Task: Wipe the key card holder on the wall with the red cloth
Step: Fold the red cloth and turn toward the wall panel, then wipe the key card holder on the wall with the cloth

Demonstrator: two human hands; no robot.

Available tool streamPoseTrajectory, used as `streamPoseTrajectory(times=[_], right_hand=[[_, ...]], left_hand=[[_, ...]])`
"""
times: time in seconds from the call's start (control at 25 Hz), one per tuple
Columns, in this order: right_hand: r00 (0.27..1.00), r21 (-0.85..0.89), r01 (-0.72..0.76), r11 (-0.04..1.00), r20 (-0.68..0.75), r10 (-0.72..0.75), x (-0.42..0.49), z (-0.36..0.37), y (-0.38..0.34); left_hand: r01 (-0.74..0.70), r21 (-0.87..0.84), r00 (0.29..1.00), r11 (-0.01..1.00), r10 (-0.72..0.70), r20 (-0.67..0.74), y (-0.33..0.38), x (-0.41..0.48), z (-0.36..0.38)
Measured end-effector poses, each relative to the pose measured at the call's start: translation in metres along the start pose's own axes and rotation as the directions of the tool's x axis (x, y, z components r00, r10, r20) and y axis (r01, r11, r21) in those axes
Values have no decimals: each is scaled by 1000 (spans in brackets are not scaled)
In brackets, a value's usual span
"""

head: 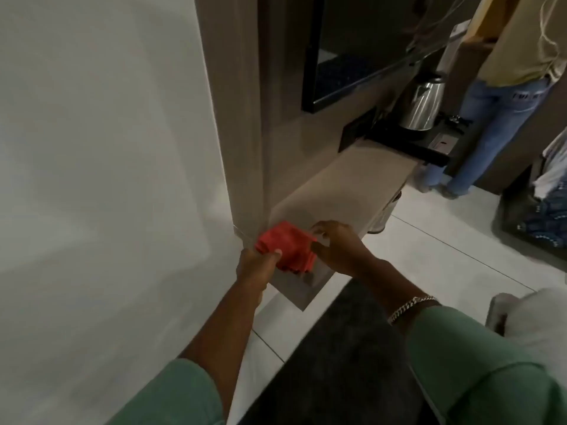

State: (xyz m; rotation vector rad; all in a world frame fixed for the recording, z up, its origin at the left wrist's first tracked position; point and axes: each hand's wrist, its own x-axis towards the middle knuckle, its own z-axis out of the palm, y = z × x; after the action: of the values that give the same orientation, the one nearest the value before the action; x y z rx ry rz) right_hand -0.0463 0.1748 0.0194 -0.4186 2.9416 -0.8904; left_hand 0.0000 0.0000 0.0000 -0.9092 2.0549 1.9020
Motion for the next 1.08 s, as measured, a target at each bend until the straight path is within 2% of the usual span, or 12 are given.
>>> streamPoseTrajectory(times=[0.12, 0.24, 0.36, 0.44, 0.56, 0.64, 0.72, 0.8, 0.92, 1.08], right_hand=[[991, 79, -133, 988, 27, 131, 19, 33, 19], [970, 123, -244, 962, 47, 240, 32, 58, 18], [949, 196, -314, 929, 58, 309, 40, 64, 14], [942, 320, -337, 885, 119, 315, 36, 64, 5], [938, 554, -346, 757, 196, 286, 16, 68, -34], [950, 639, -310, 704, 227, 213, -2, 72, -78], [966, 695, -257, 671, 212, 150, -20, 77, -130], [979, 720, -198, 666, 177, 100, -45, 79, -192], [993, 762, -105, 639, 110, 33, -82, 82, -289], [993, 842, 53, 537, 11, -115, -133, 84, -417]], left_hand=[[107, -184, 994, 977, -101, 40, -8, 25, 14], [89, -186, 996, 979, -91, -2, -14, 40, 24], [99, -258, 995, 961, -103, -4, -16, 39, 20], [97, -299, 995, 949, -99, 9, -17, 31, 3], [58, -376, 998, 925, -63, -1, -18, 7, -36], [-18, -397, 998, 918, -5, -58, -17, -17, -75], [-139, -328, 985, 935, 95, -147, -15, -49, -120], [-268, -189, 947, 945, 222, -234, -11, -89, -173], [-412, 4, 845, 911, 384, -373, -2, -150, -249], [-576, 151, 617, 803, 549, -564, 6, -234, -352]])
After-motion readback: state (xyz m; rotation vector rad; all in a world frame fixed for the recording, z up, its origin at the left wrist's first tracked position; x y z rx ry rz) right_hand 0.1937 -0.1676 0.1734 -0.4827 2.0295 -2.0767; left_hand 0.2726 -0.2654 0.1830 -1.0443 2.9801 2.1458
